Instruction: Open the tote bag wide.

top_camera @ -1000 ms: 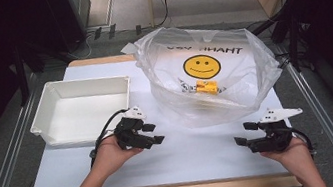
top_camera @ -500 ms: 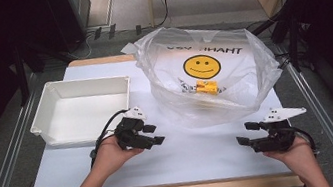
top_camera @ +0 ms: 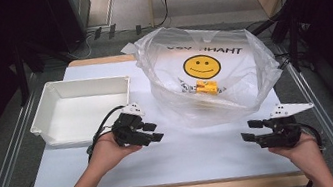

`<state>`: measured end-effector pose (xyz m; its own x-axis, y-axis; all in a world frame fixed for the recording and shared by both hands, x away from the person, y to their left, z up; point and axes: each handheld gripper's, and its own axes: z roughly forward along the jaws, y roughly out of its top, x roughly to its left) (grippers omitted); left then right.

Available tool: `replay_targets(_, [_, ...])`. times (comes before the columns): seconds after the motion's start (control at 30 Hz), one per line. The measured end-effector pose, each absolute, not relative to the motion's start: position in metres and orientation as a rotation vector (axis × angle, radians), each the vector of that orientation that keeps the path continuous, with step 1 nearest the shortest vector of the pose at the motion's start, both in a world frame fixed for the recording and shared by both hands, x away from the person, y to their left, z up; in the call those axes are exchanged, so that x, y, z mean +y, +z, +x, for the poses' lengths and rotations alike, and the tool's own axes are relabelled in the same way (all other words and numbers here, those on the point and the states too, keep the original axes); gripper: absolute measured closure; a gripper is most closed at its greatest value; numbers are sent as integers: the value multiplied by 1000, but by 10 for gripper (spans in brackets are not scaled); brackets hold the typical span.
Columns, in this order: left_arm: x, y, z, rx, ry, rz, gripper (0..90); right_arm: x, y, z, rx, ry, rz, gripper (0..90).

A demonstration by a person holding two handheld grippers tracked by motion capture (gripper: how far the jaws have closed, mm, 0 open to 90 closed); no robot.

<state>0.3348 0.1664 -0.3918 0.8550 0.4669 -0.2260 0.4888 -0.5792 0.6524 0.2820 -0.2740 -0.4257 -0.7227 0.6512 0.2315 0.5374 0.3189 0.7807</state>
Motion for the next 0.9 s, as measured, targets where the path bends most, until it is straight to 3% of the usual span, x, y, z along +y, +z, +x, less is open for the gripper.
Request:
replay_targets(0.33, [173, -368, 336, 700, -24, 2251, 545, -299, -409, 284, 2429, 1366, 1093, 520])
replay_targets(0.9, [183, -330, 343, 684, -24, 2224, 627, -338, -371, 318, 2418, 1372, 1050, 775])
